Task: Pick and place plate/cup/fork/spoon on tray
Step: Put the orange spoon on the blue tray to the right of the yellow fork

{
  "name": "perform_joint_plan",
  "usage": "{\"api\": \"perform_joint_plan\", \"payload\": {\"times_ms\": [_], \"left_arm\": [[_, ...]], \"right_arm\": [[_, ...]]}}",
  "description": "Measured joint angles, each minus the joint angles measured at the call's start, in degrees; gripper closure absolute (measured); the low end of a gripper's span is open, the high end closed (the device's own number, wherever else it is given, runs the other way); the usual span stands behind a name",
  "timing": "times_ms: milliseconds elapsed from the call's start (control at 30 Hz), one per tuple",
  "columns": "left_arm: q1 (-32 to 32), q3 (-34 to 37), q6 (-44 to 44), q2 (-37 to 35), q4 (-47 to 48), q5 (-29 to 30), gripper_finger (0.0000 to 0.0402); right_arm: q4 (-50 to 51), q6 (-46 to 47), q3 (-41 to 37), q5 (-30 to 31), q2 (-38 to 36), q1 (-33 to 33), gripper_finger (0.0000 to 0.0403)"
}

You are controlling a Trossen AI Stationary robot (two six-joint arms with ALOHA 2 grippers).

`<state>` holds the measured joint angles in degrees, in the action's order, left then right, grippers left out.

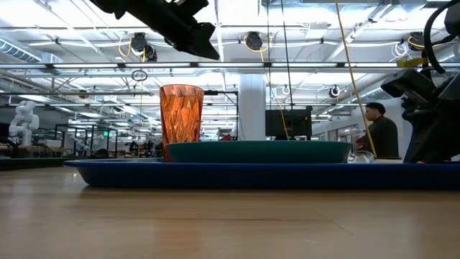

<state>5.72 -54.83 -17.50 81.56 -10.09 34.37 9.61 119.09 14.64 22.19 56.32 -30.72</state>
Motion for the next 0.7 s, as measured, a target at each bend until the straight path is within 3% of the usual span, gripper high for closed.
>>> {"api": "perform_joint_plan", "payload": {"times_ms": [400,700], "left_arm": [[0.0,0.01,-0.02,0.0,-0.02,0.02,0.0307],[0.0,0.02,-0.04,0.0,0.0,0.02,0.0307]], "right_arm": [[-5.93,-1.68,-1.01,-0.21,1.57,0.41,0.0396],[-8.19,-6.66,-1.03,-4.52,1.57,3.37,0.0396]]}}
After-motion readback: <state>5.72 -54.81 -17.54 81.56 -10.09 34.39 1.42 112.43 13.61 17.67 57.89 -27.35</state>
